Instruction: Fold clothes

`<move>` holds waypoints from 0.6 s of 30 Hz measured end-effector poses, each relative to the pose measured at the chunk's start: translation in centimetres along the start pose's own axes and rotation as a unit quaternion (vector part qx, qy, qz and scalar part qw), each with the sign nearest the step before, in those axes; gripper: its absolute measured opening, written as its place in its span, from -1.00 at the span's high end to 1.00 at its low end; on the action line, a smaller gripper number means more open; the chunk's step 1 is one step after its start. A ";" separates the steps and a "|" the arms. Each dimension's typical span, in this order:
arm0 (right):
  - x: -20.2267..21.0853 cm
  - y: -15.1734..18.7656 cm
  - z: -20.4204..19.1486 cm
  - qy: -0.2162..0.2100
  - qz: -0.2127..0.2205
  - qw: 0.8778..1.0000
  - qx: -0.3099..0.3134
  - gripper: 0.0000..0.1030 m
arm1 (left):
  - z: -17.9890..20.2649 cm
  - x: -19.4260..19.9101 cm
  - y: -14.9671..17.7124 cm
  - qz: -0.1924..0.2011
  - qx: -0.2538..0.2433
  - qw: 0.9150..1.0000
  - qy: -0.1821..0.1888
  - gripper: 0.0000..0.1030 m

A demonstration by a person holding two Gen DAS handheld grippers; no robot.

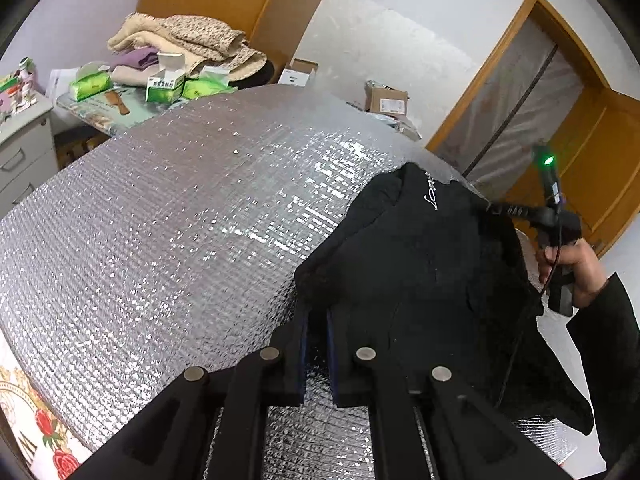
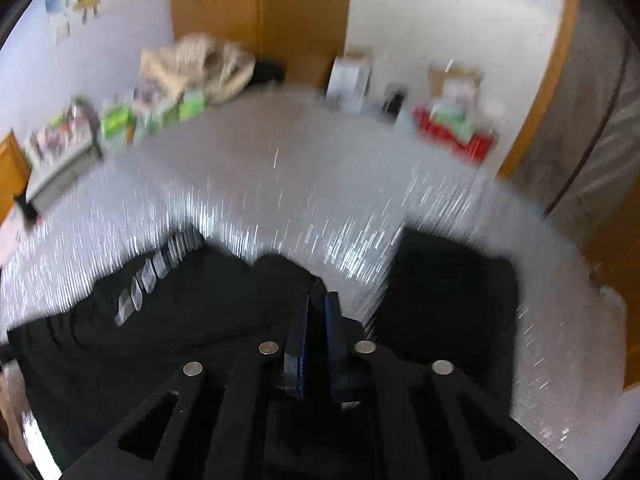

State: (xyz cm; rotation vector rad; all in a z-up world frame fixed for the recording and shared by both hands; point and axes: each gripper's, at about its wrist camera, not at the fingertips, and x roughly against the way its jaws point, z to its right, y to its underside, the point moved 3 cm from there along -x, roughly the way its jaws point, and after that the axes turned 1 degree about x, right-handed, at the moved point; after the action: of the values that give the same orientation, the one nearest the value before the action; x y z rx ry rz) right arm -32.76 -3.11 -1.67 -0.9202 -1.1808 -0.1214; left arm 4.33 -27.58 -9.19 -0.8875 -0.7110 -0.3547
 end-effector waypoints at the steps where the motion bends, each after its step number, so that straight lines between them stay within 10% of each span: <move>1: -0.9 0.6 -0.2 -0.007 -0.022 1.000 0.005 0.78 | -0.2 -0.1 0.1 -0.005 0.003 1.000 0.001 0.84; 5: -0.4 -0.1 -1.3 -0.046 0.001 0.999 0.022 0.26 | -0.5 -0.6 0.3 -0.020 0.013 1.000 0.005 0.81; 10: 1.3 -2.2 -3.3 -0.093 0.056 0.992 0.058 0.23 | -0.2 -0.9 0.2 -0.021 0.014 1.000 0.010 0.81; 18: -4.9 -4.1 -7.2 -0.107 -0.003 0.986 0.131 0.23 | -0.4 -1.8 0.2 -0.028 0.030 0.999 0.017 0.78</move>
State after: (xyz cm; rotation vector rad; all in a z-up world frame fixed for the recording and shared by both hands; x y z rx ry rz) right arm -31.63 -12.33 -4.01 -0.7091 -1.3617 0.1296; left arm 3.34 -27.75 -10.70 -0.8036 -0.7124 -0.3955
